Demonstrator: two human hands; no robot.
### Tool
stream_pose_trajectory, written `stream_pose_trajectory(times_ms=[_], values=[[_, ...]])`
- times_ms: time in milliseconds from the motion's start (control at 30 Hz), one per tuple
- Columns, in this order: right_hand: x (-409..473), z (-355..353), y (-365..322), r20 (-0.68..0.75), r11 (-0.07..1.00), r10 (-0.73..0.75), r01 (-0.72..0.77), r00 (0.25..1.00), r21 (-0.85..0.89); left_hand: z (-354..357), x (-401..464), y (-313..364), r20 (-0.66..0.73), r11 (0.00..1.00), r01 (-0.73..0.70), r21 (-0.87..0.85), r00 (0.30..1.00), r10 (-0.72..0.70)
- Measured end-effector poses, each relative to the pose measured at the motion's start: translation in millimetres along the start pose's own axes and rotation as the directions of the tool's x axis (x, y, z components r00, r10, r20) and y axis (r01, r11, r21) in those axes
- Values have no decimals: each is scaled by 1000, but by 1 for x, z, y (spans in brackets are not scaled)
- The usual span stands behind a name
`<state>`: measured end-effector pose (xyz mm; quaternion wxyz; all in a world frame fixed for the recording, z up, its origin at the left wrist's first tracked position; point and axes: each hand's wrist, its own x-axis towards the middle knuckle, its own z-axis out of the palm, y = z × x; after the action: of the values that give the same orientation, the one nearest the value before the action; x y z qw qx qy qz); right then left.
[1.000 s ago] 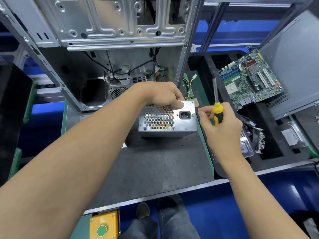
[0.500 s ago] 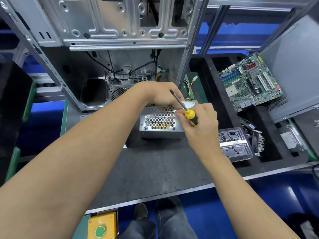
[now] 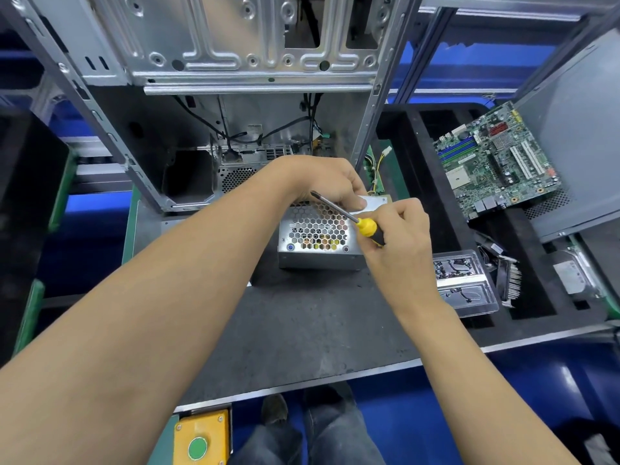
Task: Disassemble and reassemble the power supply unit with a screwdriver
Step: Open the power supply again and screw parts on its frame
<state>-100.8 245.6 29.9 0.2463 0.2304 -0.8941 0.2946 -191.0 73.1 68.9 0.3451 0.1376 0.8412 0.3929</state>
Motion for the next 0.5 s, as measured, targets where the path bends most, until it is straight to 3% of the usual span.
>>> stream_pose_trajectory(times_ms=[167, 367, 500], values=[[4, -1, -5, -2, 990, -112, 112, 994, -82, 0, 1, -1, -46, 1000, -17, 22, 999, 18], [3, 0, -8, -25, 997, -47, 45, 999, -60, -3, 3, -2, -23, 998, -27, 48, 999, 28], [3, -1, -7, -4, 996, 73, -73, 997, -44, -3, 5, -3, -21, 1000, -14, -8, 1000, 14]])
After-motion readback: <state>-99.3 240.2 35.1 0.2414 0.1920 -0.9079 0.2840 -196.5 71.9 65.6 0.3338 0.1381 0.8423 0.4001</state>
